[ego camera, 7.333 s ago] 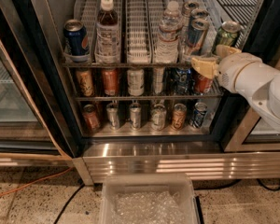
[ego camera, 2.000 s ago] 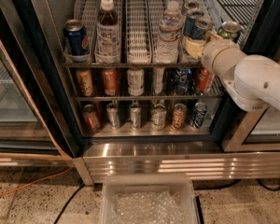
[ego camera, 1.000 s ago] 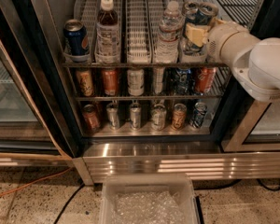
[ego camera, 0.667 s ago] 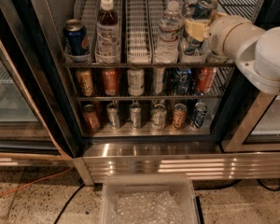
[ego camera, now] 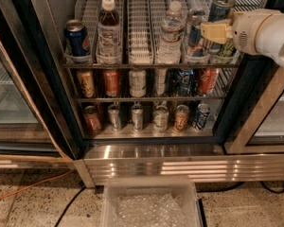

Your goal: Pick redbull can from top shelf of fridge

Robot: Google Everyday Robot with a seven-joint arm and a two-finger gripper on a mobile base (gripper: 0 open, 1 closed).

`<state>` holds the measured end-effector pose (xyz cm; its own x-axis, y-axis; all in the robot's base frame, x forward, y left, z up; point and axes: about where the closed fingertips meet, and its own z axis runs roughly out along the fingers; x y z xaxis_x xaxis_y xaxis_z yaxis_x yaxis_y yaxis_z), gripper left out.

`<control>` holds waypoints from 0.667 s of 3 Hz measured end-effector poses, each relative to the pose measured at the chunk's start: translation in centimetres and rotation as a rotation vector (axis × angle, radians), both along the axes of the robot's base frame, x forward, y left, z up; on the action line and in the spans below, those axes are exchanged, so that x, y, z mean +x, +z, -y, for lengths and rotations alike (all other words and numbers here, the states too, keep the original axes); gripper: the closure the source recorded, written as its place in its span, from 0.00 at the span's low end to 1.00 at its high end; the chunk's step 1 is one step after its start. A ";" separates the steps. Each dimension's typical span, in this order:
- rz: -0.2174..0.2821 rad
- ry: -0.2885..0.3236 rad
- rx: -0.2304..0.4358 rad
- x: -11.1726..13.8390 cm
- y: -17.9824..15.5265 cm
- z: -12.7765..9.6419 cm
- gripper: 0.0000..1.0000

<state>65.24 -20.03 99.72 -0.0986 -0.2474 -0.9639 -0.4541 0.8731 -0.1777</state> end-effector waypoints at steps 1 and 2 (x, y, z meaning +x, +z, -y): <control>-0.071 0.043 -0.007 -2.6 -1.0 2.1 1.00; -0.070 0.044 -0.007 -2.6 -1.0 2.0 1.00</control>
Offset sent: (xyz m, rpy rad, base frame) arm -0.0203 -0.0225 -0.0074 -0.0043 0.0543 0.0227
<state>62.67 -22.06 98.71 -0.1551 -0.2597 -0.9532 -0.5034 0.8509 -0.1499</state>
